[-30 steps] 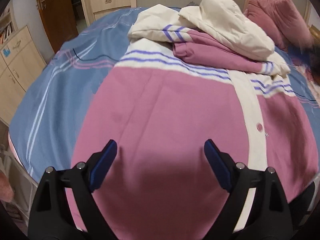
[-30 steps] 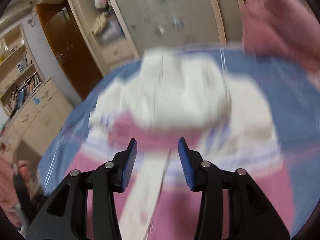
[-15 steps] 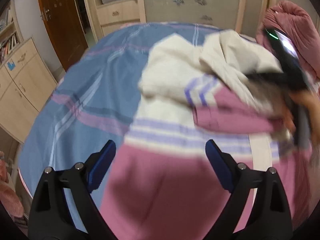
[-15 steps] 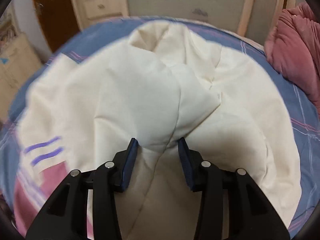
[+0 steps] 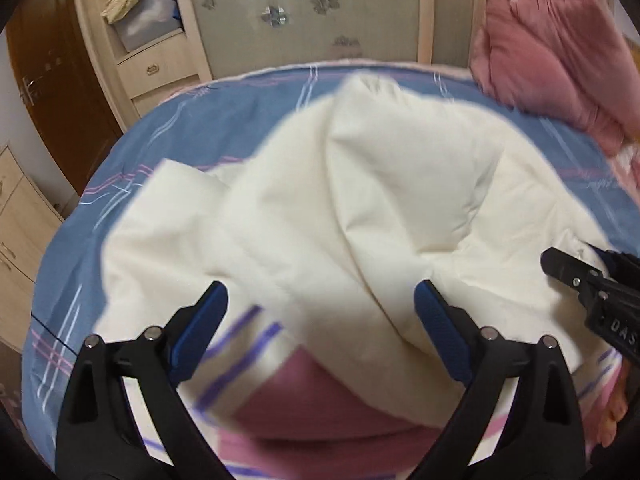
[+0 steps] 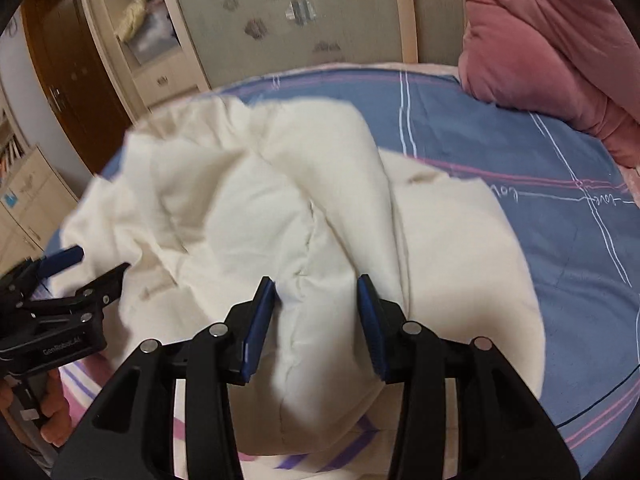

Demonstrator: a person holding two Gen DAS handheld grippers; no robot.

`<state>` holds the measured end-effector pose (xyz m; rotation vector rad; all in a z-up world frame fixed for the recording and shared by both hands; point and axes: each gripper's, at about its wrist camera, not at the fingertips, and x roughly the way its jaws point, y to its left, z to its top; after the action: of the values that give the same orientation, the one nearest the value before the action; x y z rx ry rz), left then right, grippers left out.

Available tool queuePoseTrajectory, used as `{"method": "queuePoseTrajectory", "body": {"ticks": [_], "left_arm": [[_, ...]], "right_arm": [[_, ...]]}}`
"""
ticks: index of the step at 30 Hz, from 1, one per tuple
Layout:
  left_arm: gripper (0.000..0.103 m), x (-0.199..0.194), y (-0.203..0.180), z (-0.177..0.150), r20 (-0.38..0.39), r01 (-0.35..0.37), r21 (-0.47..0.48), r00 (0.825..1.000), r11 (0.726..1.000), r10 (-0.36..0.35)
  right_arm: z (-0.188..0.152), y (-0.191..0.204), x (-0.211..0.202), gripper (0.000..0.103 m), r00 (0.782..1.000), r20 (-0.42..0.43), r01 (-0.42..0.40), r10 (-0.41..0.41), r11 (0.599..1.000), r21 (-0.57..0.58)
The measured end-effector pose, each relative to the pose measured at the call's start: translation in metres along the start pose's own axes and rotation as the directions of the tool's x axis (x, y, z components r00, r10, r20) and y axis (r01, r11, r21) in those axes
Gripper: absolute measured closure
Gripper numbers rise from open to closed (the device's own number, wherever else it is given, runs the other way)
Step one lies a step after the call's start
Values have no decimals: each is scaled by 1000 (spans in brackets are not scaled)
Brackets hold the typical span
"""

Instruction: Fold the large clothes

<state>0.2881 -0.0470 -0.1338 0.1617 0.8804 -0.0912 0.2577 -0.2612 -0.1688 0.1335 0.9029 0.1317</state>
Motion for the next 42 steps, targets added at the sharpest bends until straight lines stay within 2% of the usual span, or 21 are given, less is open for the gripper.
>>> {"method": "queuePoseTrajectory", "body": {"ticks": [5, 8, 10, 12, 13, 15, 17, 18, 19, 22, 25, 27, 31, 35, 38, 42], "left_arm": [[5, 28, 0, -10, -63, 3, -11, 998, 1000, -4], [3, 33, 0, -14, -64, -8, -1, 998, 1000, 8], [3, 26, -2, -14, -50, -20, 18, 999, 1000, 21], [3, 16, -4, -14, -23, -25, 43, 999, 999, 26], [3, 10, -4, -15, -3, -35, 56, 999, 998, 35], [3, 1, 0, -19, 26, -55, 68, 998, 996, 53], [3, 4, 6, -20, 12, -37, 56, 999, 998, 37], [3, 8, 9, -22, -7, -20, 41, 1000, 999, 21], [3, 13, 12, -23, -25, -12, 28, 1000, 1000, 13], [2, 26, 14, -26, -52, -11, 15, 999, 1000, 11], [2, 35, 8, -28, -61, -42, 39, 997, 998, 44], [2, 41, 9, -28, -78, -39, 25, 996, 999, 41], [2, 37, 9, -29, -67, -42, 20, 997, 999, 43], [2, -3, 19, -37, -33, -24, -12, 999, 1000, 24], [2, -35, 23, -55, 3, 15, -7, 1000, 1000, -15], [2, -24, 19, -70, -47, -21, 32, 999, 999, 22]], "right_arm": [[-10, 0, 16, 58, 1000, -11, 3, -2, 1000, 6], [-11, 3, 11, 56, 1000, 2, 2, -2, 1000, -12], [-12, 5, -6, 41, 998, 45, -40, 40, 999, -1], [-16, 9, -36, 27, 989, 124, -76, 75, 997, -4], [-17, 11, -43, 26, 987, 143, -72, 73, 997, -16], [-20, 13, -56, 26, 984, 171, -35, 42, 999, -39], [-21, 7, -52, 32, 990, 140, -27, 29, 999, -17], [-21, 4, -43, 38, 995, 103, -8, 10, 1000, -13], [-23, -1, -29, 39, 998, 66, 12, -12, 1000, -6], [-30, -17, -1, 36, 1000, 7, -8, 7, 998, 64], [-34, -19, 13, 32, 1000, -10, 2, -1, 998, 67], [-36, -15, 18, 31, 1000, -9, 20, -19, 999, 51], [-37, -11, -10, 31, 999, 49, -4, 2, 999, 47], [-56, -12, -60, 31, 996, 77, -41, 38, 998, 42], [-78, -18, -74, 31, 999, 35, -9, 7, 999, 49], [-95, -35, -51, 31, 998, -43, 49, -45, 993, 105]]}}
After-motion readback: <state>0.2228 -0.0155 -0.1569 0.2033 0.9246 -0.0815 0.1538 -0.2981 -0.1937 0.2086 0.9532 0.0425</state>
